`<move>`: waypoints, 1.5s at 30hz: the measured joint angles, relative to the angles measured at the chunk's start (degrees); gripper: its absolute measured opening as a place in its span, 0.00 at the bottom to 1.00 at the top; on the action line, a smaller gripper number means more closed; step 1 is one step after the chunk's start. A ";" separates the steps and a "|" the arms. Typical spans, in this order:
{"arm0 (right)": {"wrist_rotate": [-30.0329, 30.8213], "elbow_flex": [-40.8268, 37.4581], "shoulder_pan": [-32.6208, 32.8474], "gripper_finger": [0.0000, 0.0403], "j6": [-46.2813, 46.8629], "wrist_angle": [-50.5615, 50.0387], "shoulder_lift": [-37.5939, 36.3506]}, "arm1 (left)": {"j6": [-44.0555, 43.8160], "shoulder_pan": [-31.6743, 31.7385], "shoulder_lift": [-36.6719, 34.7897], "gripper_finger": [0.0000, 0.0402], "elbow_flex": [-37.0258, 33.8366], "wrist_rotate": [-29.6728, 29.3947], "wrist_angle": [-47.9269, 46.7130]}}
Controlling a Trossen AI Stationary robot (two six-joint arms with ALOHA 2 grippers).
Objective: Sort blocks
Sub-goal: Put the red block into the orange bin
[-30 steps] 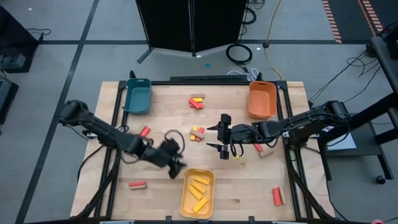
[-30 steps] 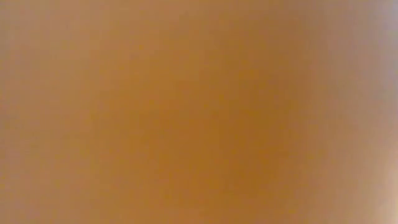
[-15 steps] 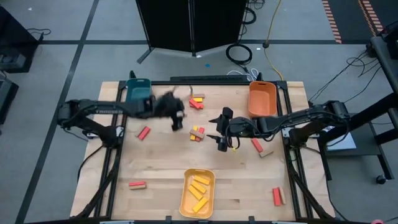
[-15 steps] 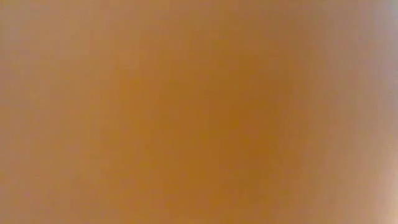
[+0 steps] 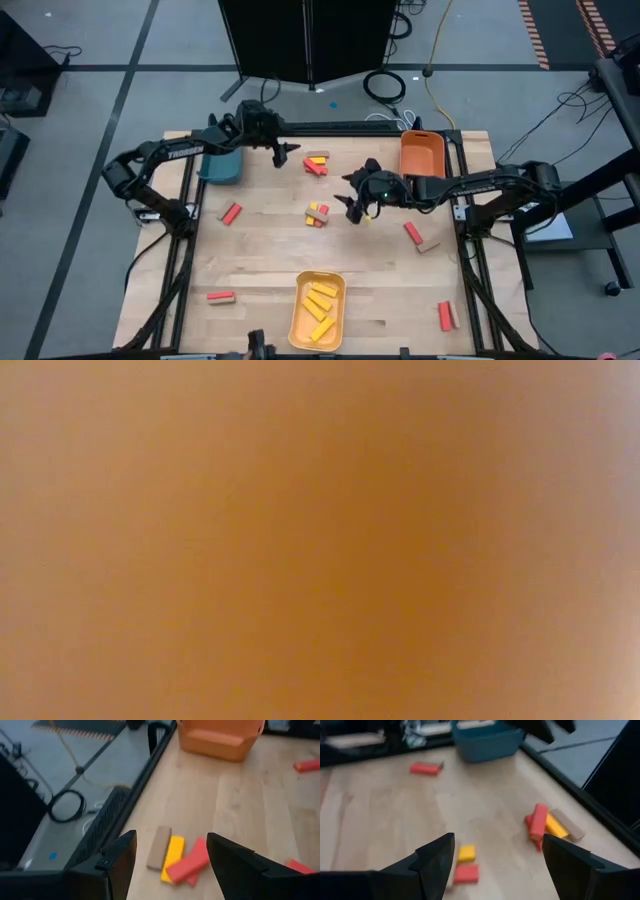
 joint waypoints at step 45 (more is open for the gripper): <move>-1.24 -4.96 -8.99 0.66 2.36 18.28 6.56 | 6.51 2.96 19.33 0.59 7.74 0.57 4.34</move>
